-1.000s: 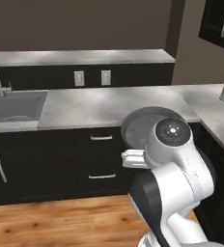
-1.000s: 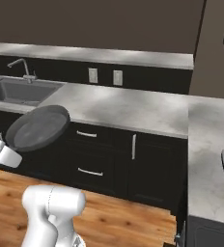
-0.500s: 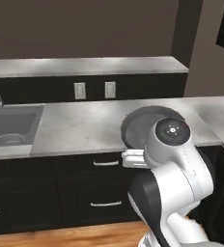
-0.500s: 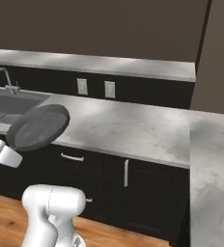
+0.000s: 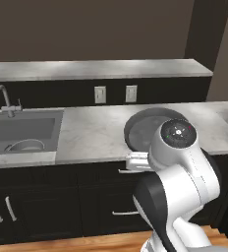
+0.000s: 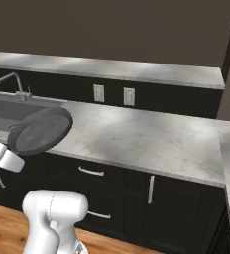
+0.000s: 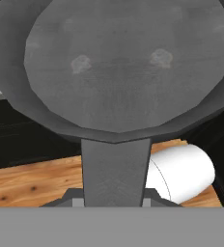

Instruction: Move the pot and pan from the stove into the sink.

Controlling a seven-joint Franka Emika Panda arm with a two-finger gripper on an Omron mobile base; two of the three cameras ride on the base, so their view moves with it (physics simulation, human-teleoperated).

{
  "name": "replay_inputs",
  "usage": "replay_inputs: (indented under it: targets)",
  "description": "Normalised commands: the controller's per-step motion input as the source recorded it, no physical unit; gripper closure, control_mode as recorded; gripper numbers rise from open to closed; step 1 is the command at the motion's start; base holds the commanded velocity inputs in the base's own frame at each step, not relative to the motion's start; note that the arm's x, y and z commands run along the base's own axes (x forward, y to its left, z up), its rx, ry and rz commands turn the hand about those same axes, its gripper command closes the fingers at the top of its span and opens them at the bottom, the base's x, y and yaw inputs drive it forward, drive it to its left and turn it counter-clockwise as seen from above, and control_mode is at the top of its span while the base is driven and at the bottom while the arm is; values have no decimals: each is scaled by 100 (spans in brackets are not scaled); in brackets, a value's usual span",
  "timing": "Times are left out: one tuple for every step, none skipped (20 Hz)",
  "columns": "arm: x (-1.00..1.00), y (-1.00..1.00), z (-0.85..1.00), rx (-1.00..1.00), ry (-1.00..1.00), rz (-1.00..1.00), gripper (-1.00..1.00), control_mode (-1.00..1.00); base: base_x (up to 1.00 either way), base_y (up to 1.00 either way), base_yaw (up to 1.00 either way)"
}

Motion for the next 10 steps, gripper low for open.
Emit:
replay_inputs:
  targets:
    - [0, 0, 0, 0, 0, 0, 100, 100, 13, 92, 3]
    - [0, 0, 0, 0, 0, 0, 100, 100, 14, 95, 3]
    - [0, 0, 0, 0, 0, 0, 100, 100, 15, 100, 2]
    - [0, 0, 0, 0, 0, 0, 100, 100, 15, 100, 2]
    - [0, 0, 0, 0, 0, 0, 100, 100, 15, 100, 2]
    - [0, 0, 0, 0, 0, 0, 100, 100, 14, 100, 2]
    - [0, 0, 0, 0, 0, 0, 100, 100, 15, 100, 2]
    - [0, 0, 0, 0, 0, 0, 100, 100, 15, 100, 1]
    - [0, 0, 0, 0, 0, 0, 100, 100, 16, 99, 1]
    - [0, 0, 0, 0, 0, 0, 100, 100, 16, 99, 1]
